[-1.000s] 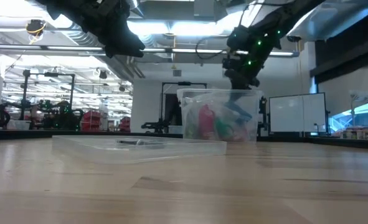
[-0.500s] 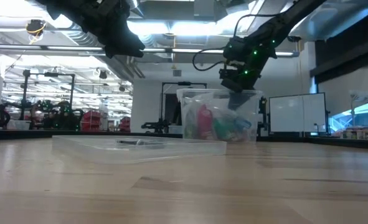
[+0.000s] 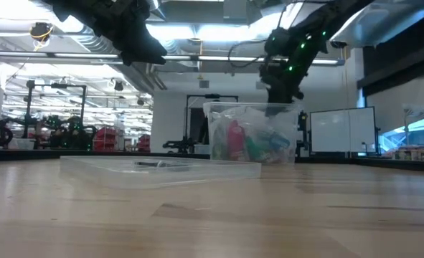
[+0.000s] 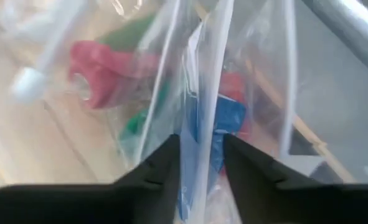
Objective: Roll bandage
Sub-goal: Put the packed blue bandage into the transparent bin, then close the transparent bin
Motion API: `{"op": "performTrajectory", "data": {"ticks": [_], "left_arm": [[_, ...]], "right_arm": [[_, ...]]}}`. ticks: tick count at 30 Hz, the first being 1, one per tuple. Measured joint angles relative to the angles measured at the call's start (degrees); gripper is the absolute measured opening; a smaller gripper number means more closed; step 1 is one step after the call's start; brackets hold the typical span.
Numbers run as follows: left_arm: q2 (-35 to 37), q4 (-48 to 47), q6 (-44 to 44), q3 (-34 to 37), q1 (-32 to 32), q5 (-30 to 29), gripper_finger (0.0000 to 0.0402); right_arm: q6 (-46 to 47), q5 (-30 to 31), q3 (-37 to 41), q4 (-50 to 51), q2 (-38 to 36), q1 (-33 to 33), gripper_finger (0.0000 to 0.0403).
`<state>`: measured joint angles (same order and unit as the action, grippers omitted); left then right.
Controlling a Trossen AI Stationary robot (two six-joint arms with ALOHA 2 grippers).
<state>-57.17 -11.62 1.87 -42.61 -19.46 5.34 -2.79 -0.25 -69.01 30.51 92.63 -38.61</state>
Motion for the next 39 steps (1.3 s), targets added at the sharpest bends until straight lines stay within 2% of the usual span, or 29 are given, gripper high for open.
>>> {"op": "performTrajectory", "data": {"ticks": [5, 9, 14, 18, 22, 25, 30, 33, 39], "left_arm": [[0.0, 0.0, 0.17, 0.0, 0.0, 0.0, 0.0169], [0.0, -0.77, 0.7, 0.0, 0.0, -0.02, 0.0169], [0.0, -5.94, 3.02, 0.0, 0.12, -0.01, 0.0169], [0.0, -11.85, 5.42, 0.0, 1.27, -1.48, 0.0169], [0.0, -17.62, 8.32, 0.0, 2.79, -5.56, 0.0169], [0.02, -20.2, 10.49, 1.16, 3.57, -8.65, 0.0169], [0.02, -20.18, 16.16, 7.33, 4.25, -9.1, 0.0169], [-0.07, -19.19, 20.26, 11.82, 5.17, -9.07, 0.0169], [-0.04, -13.96, 26.9, 17.93, 9.59, -8.9, 0.0169]], "right_arm": [[-0.01, -0.14, 0.0, 0.34, -4.76, 0.0, 0.0195], [-0.25, -4.11, 0.0, 1.27, -9.72, 0.68, 0.0232], [1.88, -15.66, 0.0, 5.48, -15.86, 5.31, 0.0245], [3.19, -18.48, 2.13, 5.73, -18.19, 13.87, 0.0239], [3.22, -16.85, 7.52, 2.02, -17.8, 24.54, 0.0232], [3.98, -13.33, 13.1, -7.55, -17.39, 32.4, 0.0227], [2.89, -6.5, 21.46, -26.17, -15.64, 43.21, 0.0221], [2.11, -4.67, 23.81, -32.08, -12.82, 46.74, 0.022], [-5.14, -4.5, 24.24, -35.26, -5.25, 49.65, 0.022]]}}
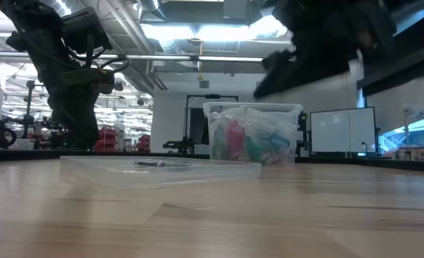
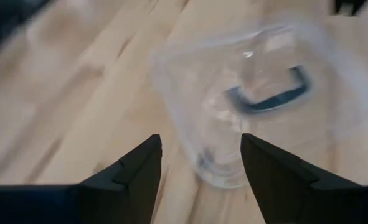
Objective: Roll bandage
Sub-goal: Close the transparent bin
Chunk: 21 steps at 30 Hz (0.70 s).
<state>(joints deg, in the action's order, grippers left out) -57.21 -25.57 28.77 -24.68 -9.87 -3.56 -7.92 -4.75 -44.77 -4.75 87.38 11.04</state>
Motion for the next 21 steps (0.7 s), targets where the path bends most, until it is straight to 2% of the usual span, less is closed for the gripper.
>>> {"op": "performTrajectory", "data": {"ticks": [5, 11, 16, 21], "left_arm": [[0.04, 3.21, 4.74, 1.01, 5.03, -0.08, 0.0169], [0.09, 6.76, 7.33, 1.0, 9.54, -0.36, 0.0169], [0.07, 9.06, 7.48, 1.0, 11.69, -0.7, 0.0169], [0.07, 9.72, 6.87, 0.97, 12.66, -0.71, 0.0169]], "right_arm": [[-11.0, 0.86, -0.58, -5.91, 7.73, 1.37, 0.022], [-16.43, 1.05, -3.31, -8.52, 16.68, 1.36, 0.0205], [-17.53, 0.88, -4.67, -9.02, 21.24, 1.36, 0.0143], [-17.61, 2.71, -4.95, -9.65, 22.06, 1.38, 0.0044]]}}
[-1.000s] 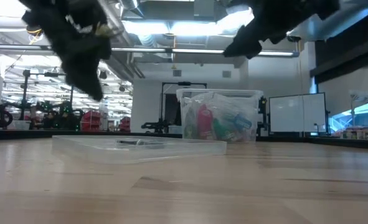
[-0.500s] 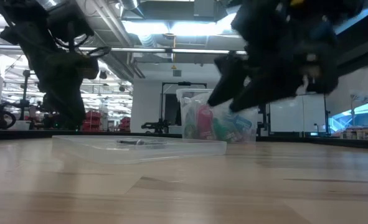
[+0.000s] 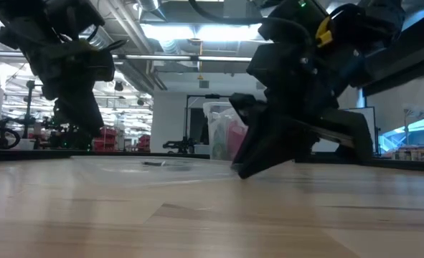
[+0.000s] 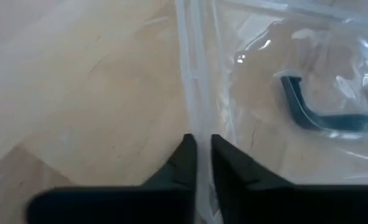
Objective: Roll bandage
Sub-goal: Close the transparent bin
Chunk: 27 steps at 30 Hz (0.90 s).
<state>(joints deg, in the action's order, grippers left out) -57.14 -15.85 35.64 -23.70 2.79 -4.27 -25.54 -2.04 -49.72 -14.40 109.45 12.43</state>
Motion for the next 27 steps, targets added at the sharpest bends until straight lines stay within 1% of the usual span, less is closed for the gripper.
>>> {"op": "performTrajectory", "data": {"ticks": [1, 2, 4, 6, 9, 11, 13, 16, 18, 20, 22, 24, 27], "left_arm": [[0.0, 0.06, 0.17, 0.0, 0.06, 0.0, 0.0169], [0.0, 0.29, 0.8, 0.0, 0.06, 0.0, 0.0169], [0.0, 0.43, 1.83, 0.0, 0.04, -0.04, 0.0169], [-0.02, 0.77, 2.01, -0.01, -0.18, -0.04, 0.0169], [0.0, 2.66, 1.92, -0.07, -0.24, -0.04, 0.0169], [0.0, 3.1, 1.92, -0.11, -0.01, -0.04, 0.0169], [0.05, 2.7, 1.18, -1.24, 0.26, -0.04, 0.0169], [1.1, 2.9, -1.48, -4.21, 0.76, -0.1, 0.0169], [2.22, 2.4, -3.81, -6.82, 1.41, -1.14, 0.0169], [3.27, 0.91, -6.88, -9.9, 2.24, -3.61, 0.0169], [4.24, -1.3, -10.06, -12.89, 3.4, -7.34, 0.0169], [5.18, -3.46, -13.68, -15.83, 4.78, -11.97, 0.0169], [6.56, -4.53, -19.4, -19.27, 7.37, -20.84, 0.0169]], "right_arm": [[0.05, 0.32, -0.01, -0.03, 0.0, 0.0, 0.0025], [0.24, 0.43, 0.03, -0.08, -0.02, 0.0, 0.0016], [1.63, 1.06, 0.0, -0.19, 0.0, 0.02, 0.0019], [4.99, 1.41, -0.17, 0.03, -0.01, 0.02, 0.0026], [9.49, 0.7, -0.1, 1.12, -1.24, -0.04, 0.0013], [11.63, -0.4, 0.14, 2.94, -2.78, -0.04, 0.0005], [14.02, -0.3, 0.21, 4.44, -4.93, -0.06, 0.0005], [16.36, -0.45, 0.1, 6.16, -9.73, -0.09, 0.0003], [17.97, -0.5, 0.05, 7.12, -12.71, -0.09, 0.0003], [19.85, -0.51, 0.1, 7.85, -15.62, -0.09, 0.0002], [22.02, -0.08, 0.1, 8.08, -18.9, -0.09, 0.0002], [23.81, 0.92, 0.01, 8.55, -21.89, -0.08, 0.0002], [27.58, 2.95, 0.01, 8.74, -25.86, -0.09, 0.0002]]}}
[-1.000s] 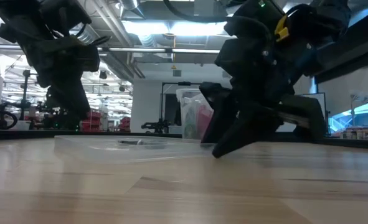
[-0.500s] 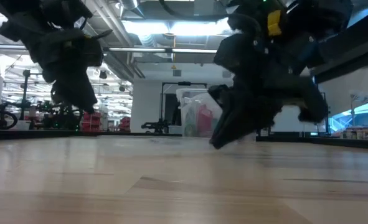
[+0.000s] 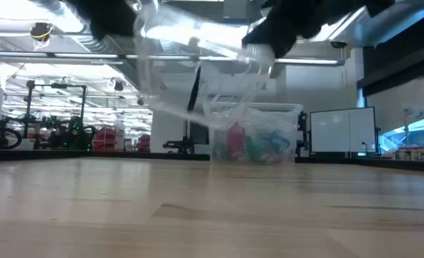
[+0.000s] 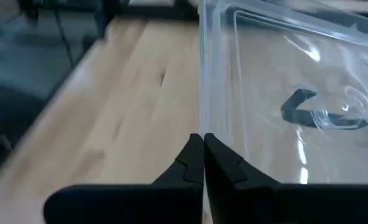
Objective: Roll bandage
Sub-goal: Close the transparent bin
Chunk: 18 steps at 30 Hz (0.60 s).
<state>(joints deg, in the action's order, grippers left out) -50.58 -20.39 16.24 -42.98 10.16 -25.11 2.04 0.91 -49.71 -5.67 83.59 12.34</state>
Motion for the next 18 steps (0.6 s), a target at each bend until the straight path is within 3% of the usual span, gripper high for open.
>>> {"op": "performTrajectory", "data": {"ticks": [10, 18], "left_arm": [[-0.62, 4.23, -15.08, -1.91, 6.96, -20.58, 0.0169], [-7.69, 17.6, -26.03, -1.91, 8.34, -24.72, 0.0169]], "right_arm": [[8.13, 7.43, -0.06, -2.29, -9.43, -0.02, 0.0001], [5.23, 10.07, -3.97, -2.28, -11.27, -0.02, 0.0001]]}}
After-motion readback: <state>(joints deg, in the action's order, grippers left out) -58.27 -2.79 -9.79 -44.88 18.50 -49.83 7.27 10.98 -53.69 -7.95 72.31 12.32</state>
